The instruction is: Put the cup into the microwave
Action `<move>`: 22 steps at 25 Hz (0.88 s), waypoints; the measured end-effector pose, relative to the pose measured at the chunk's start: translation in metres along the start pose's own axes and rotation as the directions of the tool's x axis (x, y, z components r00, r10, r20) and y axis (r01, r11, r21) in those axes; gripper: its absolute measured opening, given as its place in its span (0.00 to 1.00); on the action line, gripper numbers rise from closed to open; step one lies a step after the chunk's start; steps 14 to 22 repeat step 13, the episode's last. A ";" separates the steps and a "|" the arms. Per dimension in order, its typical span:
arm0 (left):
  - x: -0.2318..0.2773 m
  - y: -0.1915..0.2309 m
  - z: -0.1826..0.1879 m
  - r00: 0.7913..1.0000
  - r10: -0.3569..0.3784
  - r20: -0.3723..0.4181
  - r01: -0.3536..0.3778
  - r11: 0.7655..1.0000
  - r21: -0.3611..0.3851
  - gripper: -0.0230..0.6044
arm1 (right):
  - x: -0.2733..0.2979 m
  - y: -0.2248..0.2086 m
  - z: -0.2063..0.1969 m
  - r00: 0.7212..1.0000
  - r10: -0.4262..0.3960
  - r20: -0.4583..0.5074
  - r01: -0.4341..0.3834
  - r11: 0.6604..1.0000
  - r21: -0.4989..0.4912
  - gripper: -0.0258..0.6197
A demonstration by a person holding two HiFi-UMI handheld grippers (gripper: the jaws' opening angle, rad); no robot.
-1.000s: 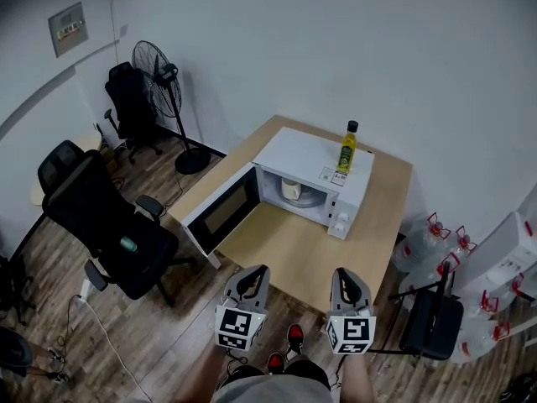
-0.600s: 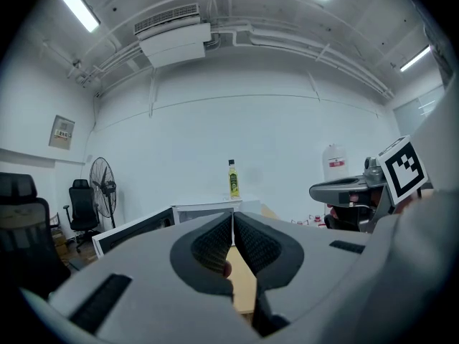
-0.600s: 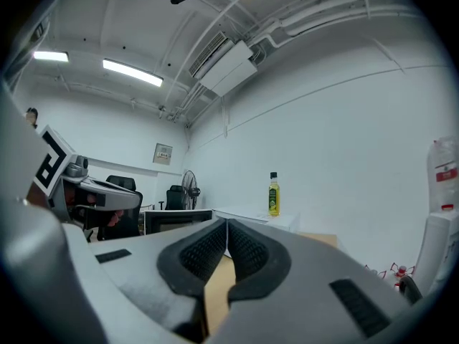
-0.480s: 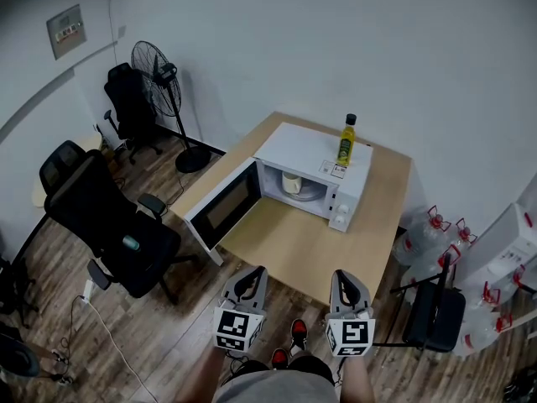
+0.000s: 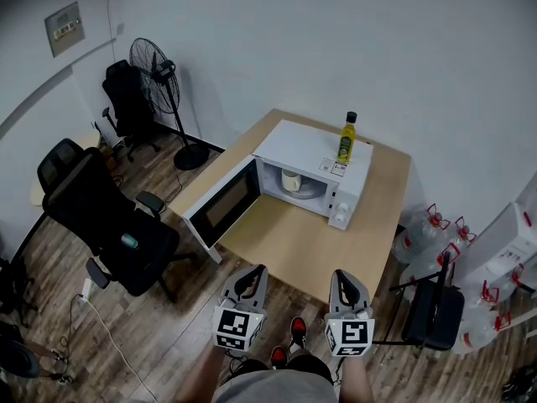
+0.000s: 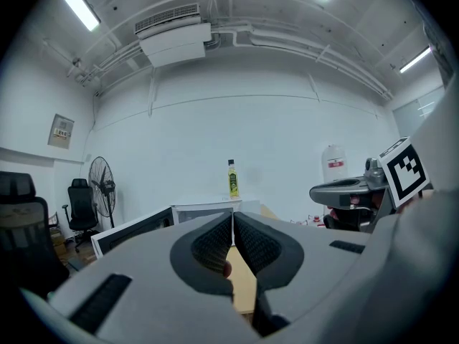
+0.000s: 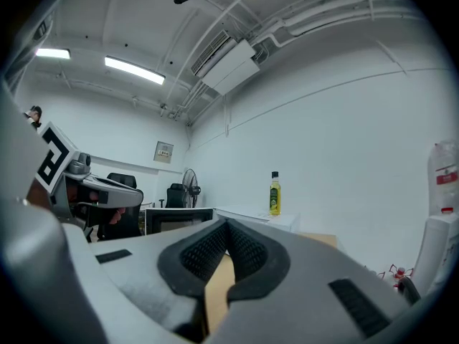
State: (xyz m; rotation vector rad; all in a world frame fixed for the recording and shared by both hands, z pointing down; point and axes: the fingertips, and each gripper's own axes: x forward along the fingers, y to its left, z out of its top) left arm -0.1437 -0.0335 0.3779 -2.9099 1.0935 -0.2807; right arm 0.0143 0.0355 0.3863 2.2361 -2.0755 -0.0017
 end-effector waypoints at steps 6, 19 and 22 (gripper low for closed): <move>0.003 0.001 -0.003 1.000 -0.001 -0.005 0.001 1.000 -0.005 0.08 | 0.001 -0.004 -0.004 1.000 -0.008 -0.007 0.008 1.000 0.007 0.07; 0.006 0.003 -0.003 1.000 -0.002 -0.009 0.002 1.000 -0.008 0.08 | 0.004 -0.002 -0.002 1.000 -0.002 -0.002 0.002 1.000 -0.001 0.07; 0.006 0.003 -0.003 1.000 -0.002 -0.009 0.002 1.000 -0.008 0.08 | 0.004 -0.002 -0.002 1.000 -0.002 -0.002 0.002 1.000 -0.001 0.07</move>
